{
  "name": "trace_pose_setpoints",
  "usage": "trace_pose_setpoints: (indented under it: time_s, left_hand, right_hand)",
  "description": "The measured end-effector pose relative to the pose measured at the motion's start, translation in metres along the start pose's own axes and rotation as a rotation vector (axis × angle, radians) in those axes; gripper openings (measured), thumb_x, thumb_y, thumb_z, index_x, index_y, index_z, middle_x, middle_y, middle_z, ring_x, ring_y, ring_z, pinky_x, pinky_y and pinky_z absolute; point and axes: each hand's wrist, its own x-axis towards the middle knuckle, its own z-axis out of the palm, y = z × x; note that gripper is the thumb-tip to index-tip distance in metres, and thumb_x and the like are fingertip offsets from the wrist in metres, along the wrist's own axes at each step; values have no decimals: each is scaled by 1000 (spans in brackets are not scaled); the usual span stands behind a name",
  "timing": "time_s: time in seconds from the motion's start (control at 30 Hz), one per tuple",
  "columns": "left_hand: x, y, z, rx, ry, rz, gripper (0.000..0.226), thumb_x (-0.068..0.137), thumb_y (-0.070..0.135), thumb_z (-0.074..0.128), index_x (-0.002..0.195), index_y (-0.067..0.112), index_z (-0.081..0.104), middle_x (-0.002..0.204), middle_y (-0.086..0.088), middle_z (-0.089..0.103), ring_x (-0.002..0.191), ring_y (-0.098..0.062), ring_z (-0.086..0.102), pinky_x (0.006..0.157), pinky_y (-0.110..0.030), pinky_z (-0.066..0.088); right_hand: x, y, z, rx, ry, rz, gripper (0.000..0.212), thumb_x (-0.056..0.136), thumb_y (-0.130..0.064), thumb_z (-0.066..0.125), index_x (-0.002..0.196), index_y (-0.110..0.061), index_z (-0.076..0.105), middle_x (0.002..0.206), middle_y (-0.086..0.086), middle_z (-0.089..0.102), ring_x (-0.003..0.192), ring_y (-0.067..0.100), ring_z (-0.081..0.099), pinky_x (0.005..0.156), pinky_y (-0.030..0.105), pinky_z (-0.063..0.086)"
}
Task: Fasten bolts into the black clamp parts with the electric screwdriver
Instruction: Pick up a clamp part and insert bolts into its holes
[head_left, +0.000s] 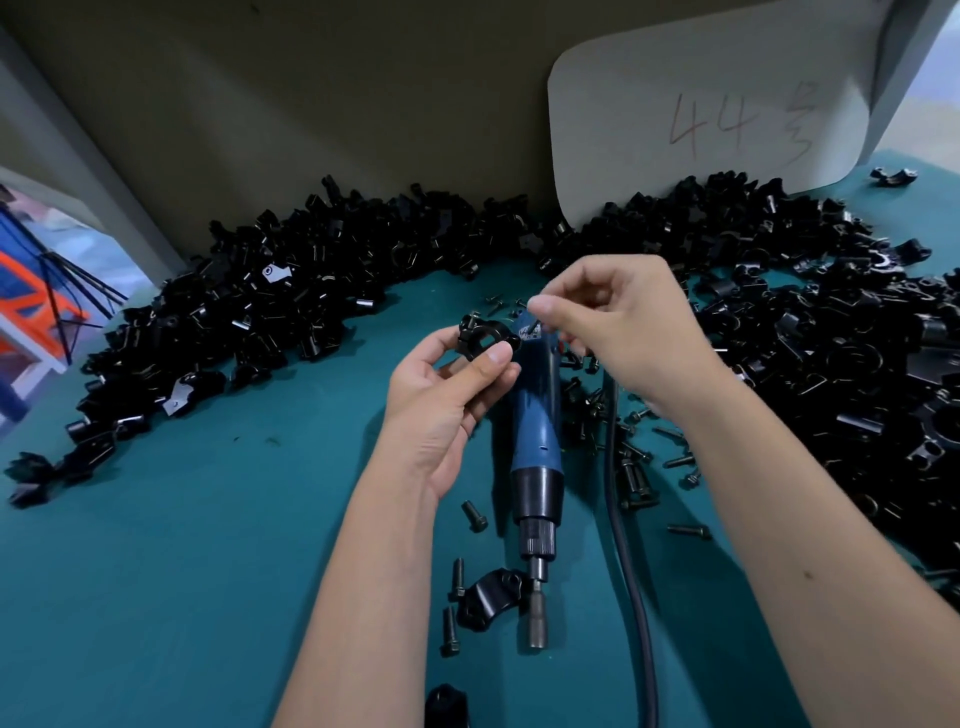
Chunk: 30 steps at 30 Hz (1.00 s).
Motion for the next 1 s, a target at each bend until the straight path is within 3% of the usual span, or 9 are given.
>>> trace_pose_setpoints:
  time_s: [0.13, 0.3, 0.67, 0.87, 1.0]
  left_hand:
    - [0, 1, 0, -9, -39, 11, 39, 70, 7, 82, 107, 6, 69, 89, -7, 77, 75, -14, 73, 74, -20, 59]
    - [2, 2, -2, -29, -22, 7, 43, 70, 7, 83, 110, 3, 67, 92, -9, 76, 75, -15, 73, 72, -21, 60]
    - [1, 1, -3, -31, -66, -22, 46, 75, 8, 80, 118, 0, 68, 97, -8, 75, 76, -13, 71, 74, -20, 59]
    - [2, -1, -1, -33, -71, -13, 38, 81, 8, 76, 118, 1, 67, 94, -5, 73, 74, -11, 68, 72, -18, 58]
    - [1, -2, 1, -42, -75, -57, 17, 98, 8, 63, 114, 2, 66, 90, -4, 73, 74, -13, 61, 63, -19, 52]
  right_hand:
    - [1, 5, 9, -86, -44, -35, 12, 87, -24, 85, 77, -22, 77, 67, -8, 72, 58, 0, 60, 60, 20, 47]
    - [0, 4, 11, 56, 106, -89, 10, 89, -21, 82, 81, -18, 76, 72, 1, 73, 57, 8, 61, 60, 27, 54]
    - [0, 4, 13, 20, 0, -91, 11, 87, -21, 84, 79, -18, 77, 67, -7, 72, 57, 1, 61, 60, 17, 48]
    - [-3, 6, 24, 37, 13, -114, 11, 88, -24, 84, 79, -24, 76, 74, -8, 74, 65, 3, 64, 64, 22, 51]
    - [-7, 8, 33, 45, 34, -128, 9, 88, -23, 83, 82, -23, 76, 78, -6, 73, 70, 8, 66, 66, 26, 53]
